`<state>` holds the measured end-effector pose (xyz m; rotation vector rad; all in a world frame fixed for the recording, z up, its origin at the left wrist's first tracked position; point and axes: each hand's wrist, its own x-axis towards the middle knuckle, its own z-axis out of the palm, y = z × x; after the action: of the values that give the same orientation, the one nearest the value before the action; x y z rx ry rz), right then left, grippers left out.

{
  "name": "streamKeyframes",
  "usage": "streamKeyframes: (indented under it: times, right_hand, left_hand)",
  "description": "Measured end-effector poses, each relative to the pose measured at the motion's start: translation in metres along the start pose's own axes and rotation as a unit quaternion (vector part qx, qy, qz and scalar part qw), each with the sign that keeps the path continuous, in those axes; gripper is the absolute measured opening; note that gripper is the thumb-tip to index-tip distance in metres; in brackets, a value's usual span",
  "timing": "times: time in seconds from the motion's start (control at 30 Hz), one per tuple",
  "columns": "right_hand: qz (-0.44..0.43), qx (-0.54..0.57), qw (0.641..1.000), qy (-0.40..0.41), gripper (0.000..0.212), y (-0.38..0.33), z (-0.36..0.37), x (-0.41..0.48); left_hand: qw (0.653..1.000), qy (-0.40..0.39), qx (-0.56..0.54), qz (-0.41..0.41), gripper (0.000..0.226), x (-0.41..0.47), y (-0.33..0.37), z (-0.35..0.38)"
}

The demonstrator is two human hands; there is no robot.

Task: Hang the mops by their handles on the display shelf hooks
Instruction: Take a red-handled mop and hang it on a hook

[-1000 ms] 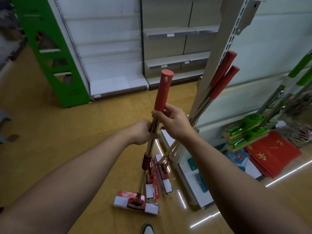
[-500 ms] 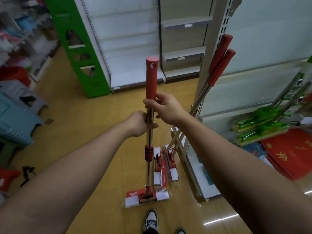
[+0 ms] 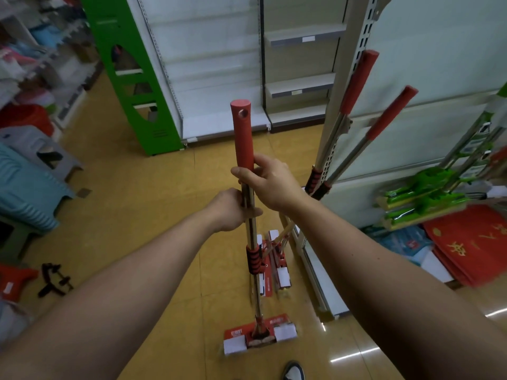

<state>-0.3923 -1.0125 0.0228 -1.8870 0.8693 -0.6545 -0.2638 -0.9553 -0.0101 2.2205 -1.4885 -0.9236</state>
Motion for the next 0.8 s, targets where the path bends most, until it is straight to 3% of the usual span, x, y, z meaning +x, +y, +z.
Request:
streamKeyframes:
  times: [0.67, 0.8]
  right_hand:
    - [0.091, -0.021, 0.986, 0.139, 0.028, -0.023, 0.005, -0.095]
    - [0.077, -0.023, 0.982, 0.173, 0.03, -0.047, -0.009, -0.111]
  left_hand:
    - [0.985, -0.108, -0.06, 0.118, 0.018, -0.046, -0.003, 0.032]
    - [0.978, -0.103, -0.089, 0.156, 0.042, -0.052, 0.006, 0.031]
